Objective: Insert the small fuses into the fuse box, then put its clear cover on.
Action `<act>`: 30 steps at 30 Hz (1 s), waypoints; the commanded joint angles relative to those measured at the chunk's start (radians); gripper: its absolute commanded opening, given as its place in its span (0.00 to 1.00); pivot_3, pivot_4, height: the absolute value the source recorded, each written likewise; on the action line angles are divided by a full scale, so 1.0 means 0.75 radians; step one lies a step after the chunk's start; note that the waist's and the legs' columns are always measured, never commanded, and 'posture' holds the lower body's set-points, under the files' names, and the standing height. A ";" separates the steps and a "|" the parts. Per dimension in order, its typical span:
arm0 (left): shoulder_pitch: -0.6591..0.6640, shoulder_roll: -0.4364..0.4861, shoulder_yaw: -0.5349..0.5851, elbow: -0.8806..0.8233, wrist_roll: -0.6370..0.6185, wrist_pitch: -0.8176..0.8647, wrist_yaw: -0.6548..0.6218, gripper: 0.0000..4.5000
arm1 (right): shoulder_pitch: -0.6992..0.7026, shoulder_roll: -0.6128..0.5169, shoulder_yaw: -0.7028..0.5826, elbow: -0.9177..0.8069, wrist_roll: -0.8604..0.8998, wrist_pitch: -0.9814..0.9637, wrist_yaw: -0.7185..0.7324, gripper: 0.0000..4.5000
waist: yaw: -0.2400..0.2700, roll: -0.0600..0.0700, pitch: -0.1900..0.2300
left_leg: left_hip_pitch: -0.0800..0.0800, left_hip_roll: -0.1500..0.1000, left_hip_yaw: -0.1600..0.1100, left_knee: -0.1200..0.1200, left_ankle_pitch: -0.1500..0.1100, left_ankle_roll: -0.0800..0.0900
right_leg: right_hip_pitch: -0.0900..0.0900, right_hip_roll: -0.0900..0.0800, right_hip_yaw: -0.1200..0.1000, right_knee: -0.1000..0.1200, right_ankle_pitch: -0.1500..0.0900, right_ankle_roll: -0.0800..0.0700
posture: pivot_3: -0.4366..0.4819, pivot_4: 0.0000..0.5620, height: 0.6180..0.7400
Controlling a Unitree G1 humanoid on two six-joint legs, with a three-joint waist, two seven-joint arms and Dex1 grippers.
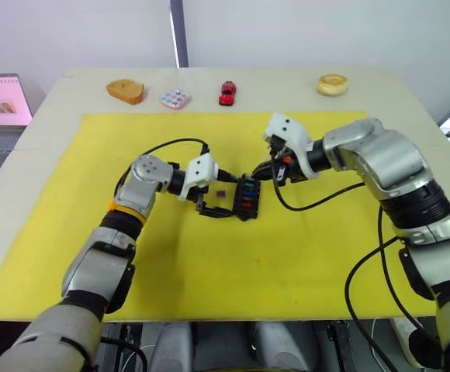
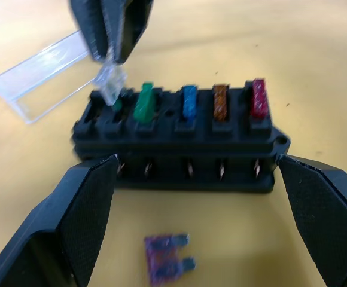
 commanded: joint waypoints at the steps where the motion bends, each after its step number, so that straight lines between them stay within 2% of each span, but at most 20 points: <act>1: -0.002 0.010 0.006 -0.059 0.000 0.005 -0.007 0.99 | -0.012 -0.011 -0.052 -0.047 -0.005 -0.011 0.014 0.00 | 0.000 0.000 0.000 | 0.000 0.000 0.000 0.000 0.000 0.000 | 0.000 0.000 0.000 0.000 0.000 0.000 | 0.48 0.27 1.00; 12: 0.005 0.087 0.030 -0.134 -0.022 0.080 -0.016 0.99 | -0.014 0.005 -0.036 -0.011 -0.039 -0.058 0.017 0.00 | -0.001 0.000 0.000 | 0.001 0.000 0.000 0.001 0.000 0.000 | 0.000 0.000 0.000 0.002 0.000 0.000 | 0.48 0.27 1.00; 30: -0.059 0.045 0.043 -0.052 -0.019 0.064 0.029 0.99 | 0.025 0.028 -0.024 0.037 -0.101 -0.122 0.031 0.00 | -0.001 0.000 0.000 | 0.001 0.000 0.000 0.001 0.000 0.000 | 0.000 0.000 0.000 0.003 0.000 0.000 | 0.48 0.27 1.00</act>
